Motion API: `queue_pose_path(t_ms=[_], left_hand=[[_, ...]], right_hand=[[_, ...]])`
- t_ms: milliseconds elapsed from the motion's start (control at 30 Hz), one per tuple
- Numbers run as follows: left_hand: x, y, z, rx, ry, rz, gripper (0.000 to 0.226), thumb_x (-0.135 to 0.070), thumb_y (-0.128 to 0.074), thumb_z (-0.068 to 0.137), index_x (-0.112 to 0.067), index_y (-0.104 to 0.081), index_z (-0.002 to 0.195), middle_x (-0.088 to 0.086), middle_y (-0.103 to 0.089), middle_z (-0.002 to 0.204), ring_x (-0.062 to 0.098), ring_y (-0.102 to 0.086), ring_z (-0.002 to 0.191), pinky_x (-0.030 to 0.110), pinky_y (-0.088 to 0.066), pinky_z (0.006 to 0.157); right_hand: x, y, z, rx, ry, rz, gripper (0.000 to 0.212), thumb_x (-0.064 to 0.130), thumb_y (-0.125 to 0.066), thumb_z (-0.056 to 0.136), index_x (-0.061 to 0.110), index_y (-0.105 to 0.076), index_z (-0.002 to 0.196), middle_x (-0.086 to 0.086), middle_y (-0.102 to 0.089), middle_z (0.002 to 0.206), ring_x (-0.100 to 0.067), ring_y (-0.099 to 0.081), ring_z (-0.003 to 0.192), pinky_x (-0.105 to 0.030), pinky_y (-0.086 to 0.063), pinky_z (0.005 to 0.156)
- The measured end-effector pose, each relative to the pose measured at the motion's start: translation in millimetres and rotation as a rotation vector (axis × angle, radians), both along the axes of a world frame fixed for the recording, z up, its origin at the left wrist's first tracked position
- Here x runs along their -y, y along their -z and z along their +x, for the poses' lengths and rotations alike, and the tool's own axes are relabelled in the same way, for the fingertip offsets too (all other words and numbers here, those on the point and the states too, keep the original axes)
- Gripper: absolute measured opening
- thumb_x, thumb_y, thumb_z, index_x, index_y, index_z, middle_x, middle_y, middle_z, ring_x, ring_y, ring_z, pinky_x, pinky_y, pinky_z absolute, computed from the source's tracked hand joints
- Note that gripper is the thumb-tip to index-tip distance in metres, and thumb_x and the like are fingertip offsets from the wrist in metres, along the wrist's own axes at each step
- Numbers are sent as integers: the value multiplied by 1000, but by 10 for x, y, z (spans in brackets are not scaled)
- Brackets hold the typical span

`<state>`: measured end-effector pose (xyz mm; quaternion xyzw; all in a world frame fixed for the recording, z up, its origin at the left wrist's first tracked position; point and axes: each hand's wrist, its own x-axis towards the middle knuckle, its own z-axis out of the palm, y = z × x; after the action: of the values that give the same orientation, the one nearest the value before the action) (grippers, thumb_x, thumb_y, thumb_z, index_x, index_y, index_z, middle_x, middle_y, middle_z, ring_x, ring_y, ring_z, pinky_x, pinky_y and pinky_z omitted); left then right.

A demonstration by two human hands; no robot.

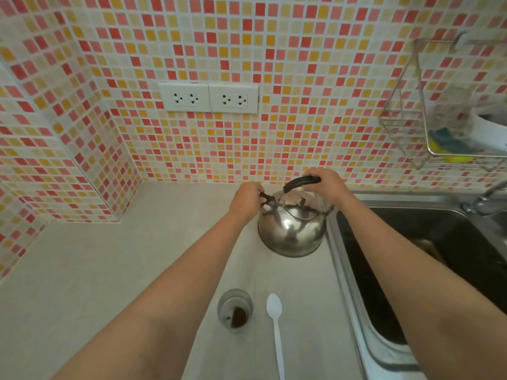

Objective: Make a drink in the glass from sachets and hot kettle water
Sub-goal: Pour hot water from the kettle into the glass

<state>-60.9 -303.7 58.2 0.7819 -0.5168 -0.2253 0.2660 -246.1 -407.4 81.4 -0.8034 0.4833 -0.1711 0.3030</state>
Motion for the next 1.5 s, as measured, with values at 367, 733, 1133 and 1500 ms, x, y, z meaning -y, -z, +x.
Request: queue_pose_path(t_ms=[367,733,1133,1500], left_hand=[[-314,-247,-22,-35,58,-66,24,-6,-62,90,-2,-66,114,17,-68,107,29,-65,93,29,-49,79],[-1014,-869,-137,62,257,-80,28,-10,-66,87,-5,-67,115,14,-69,110,25,-67,94,22,-49,76],[-1736,-887,-243,175,363,36,30,-9,-73,82,-4,-70,111,15,-71,106,25,-67,96,29,-52,81],[-2095,-787,-262,220,367,76,32,-10,-75,80,-4,-71,111,14,-71,109,26,-67,98,32,-53,82]], right_hand=[[-287,-218,-157,152,-46,-21,25,11,-78,75,15,-72,99,1,-70,89,-12,-62,83,-24,-47,80],[-977,-881,-298,43,-167,-185,22,23,-79,74,29,-74,95,13,-70,82,-11,-65,80,-28,-51,72],[-1834,-971,-350,-104,-270,-232,24,31,-78,74,33,-74,97,19,-71,87,-4,-65,83,-33,-56,78],[-2220,-940,-235,-228,-325,-263,23,38,-76,74,33,-74,96,11,-74,91,-12,-66,84,-39,-56,76]])
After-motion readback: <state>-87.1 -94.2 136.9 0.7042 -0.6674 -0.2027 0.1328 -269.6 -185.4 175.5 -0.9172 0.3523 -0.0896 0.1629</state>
